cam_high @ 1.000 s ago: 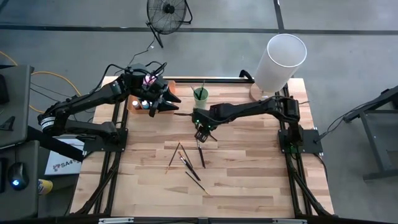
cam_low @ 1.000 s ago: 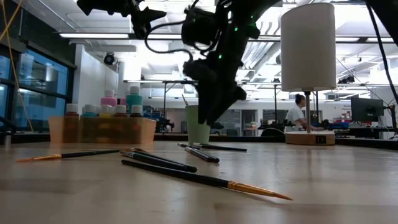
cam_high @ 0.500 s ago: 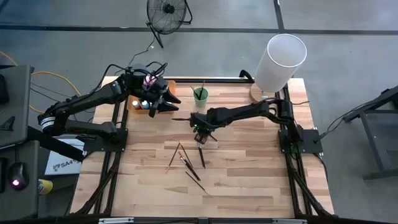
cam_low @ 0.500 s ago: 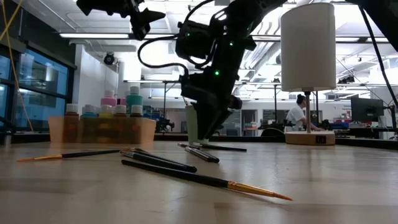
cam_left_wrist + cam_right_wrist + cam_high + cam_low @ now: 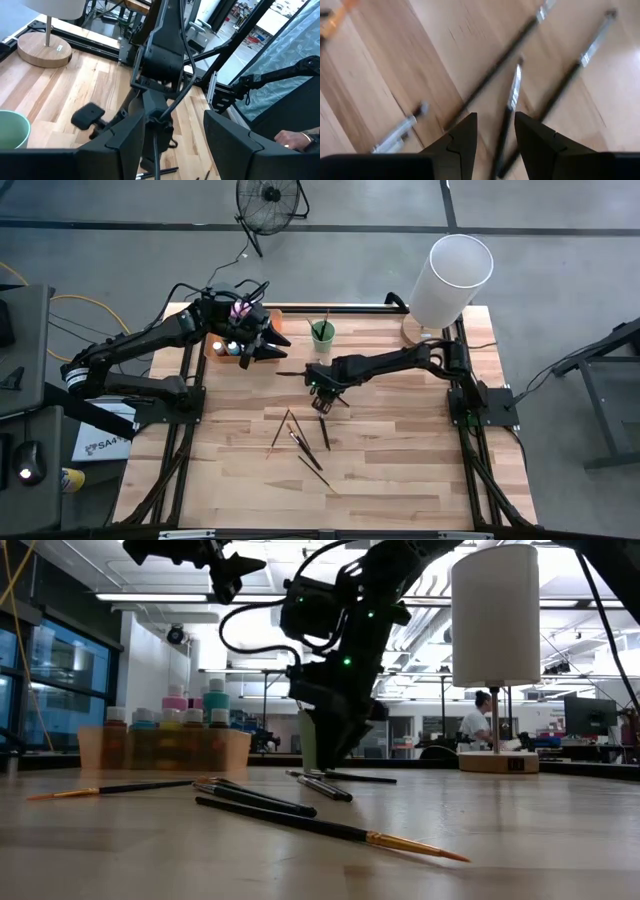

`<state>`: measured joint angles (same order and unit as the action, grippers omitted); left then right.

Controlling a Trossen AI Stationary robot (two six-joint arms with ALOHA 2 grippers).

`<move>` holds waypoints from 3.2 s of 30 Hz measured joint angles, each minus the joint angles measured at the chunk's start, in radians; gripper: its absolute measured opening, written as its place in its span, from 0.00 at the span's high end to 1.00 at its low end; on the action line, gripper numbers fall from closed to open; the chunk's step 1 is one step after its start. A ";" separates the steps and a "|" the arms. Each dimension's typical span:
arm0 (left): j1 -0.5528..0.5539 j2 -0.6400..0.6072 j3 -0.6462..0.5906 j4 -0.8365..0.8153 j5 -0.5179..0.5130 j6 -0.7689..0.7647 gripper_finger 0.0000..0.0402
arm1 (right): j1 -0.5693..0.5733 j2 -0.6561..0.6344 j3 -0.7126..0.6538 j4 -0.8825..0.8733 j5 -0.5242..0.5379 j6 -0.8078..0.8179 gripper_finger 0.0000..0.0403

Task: Pick & Place Paint Supplies
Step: Put the black paint brush into the green cup

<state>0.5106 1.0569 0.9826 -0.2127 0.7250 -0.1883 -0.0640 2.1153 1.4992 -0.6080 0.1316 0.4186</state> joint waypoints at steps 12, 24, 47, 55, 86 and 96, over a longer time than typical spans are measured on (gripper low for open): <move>0.000 0.000 0.000 -0.005 0.000 0.007 0.50 | -0.003 0.005 0.002 -0.165 -0.074 0.082 0.69; 0.000 0.000 0.000 -0.008 0.000 0.011 0.50 | 0.018 0.005 0.002 -0.206 -0.077 0.038 0.74; 0.000 0.000 0.000 -0.008 0.000 0.011 0.50 | 0.012 -0.003 -0.003 -0.229 -0.155 0.102 0.99; 0.000 0.000 0.000 -0.008 0.000 0.011 0.50 | 0.032 -0.036 -0.004 -0.233 -0.140 0.166 0.99; 0.000 0.000 0.000 -0.008 0.000 0.008 0.50 | -0.050 -0.147 -0.001 -0.124 -0.161 0.405 0.80; 0.000 0.000 0.000 -0.028 0.000 0.007 0.50 | -0.117 -0.114 0.000 -0.129 -0.141 0.320 0.62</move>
<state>0.5106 1.0572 0.9825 -0.2409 0.7246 -0.1810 -0.1810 2.0014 1.4994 -0.7368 -0.0089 0.7383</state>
